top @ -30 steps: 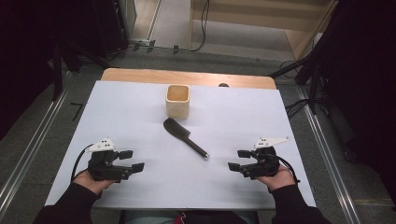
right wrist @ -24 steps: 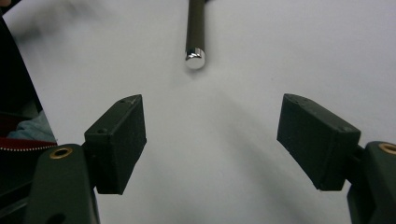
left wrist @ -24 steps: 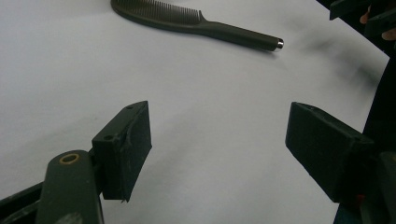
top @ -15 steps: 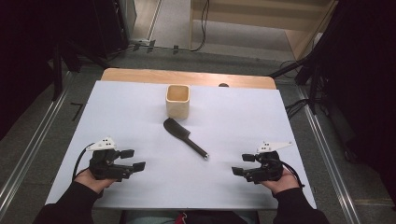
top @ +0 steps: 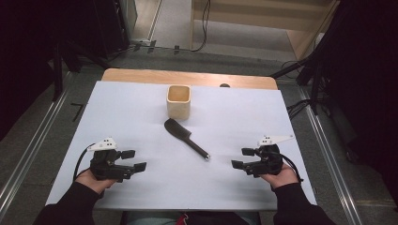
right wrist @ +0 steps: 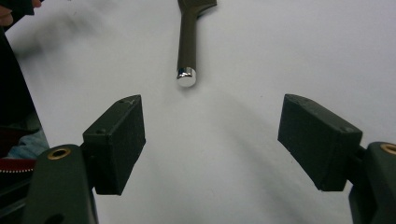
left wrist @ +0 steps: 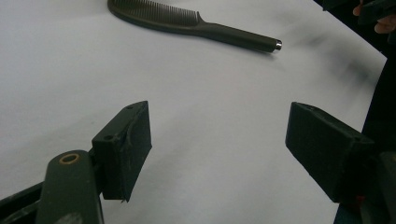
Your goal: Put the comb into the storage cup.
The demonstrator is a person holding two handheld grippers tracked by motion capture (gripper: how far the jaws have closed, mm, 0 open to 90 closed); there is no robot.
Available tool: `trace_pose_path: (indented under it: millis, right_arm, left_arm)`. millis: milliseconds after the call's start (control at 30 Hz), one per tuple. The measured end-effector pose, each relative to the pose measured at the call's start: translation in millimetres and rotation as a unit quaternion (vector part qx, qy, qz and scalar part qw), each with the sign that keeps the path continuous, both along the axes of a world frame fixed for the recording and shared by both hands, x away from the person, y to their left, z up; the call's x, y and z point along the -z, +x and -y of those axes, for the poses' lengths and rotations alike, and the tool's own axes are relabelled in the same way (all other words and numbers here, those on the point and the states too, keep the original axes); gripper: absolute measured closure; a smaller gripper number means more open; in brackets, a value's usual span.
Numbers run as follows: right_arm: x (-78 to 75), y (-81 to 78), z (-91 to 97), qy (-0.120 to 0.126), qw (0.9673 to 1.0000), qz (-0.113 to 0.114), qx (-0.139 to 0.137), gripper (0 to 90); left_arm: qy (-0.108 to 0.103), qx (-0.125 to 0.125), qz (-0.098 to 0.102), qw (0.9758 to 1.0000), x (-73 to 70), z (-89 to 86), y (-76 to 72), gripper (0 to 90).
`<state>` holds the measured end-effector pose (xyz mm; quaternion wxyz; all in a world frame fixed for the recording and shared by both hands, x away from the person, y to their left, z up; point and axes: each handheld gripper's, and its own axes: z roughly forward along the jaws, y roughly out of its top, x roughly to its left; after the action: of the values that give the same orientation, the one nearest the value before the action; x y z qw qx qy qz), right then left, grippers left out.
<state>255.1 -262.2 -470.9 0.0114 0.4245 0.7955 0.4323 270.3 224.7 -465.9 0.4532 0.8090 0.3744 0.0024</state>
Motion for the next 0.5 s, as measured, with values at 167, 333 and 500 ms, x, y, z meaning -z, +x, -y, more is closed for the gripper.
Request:
trace_pose_path:
  millis: [167,333,500]
  right_arm:
    - [-3.3,6.2,-2.8,0.007,1.0000,-0.002,0.004,21.4]
    - [-3.8,11.1,-10.8,-0.004,1.0000,0.001,0.002,21.4]
    - [-7.0,15.4,-17.3,-0.003,1.0000,0.004,0.001,21.3]
  left_arm:
    - [0.000,0.000,0.000,1.0000,0.1,0.0,-0.2,23.0]
    - [0.002,-0.002,-0.002,1.0000,0.1,-0.9,0.2,23.0]
    - [0.000,-0.003,-0.002,1.0000,0.6,-0.6,0.4,23.0]
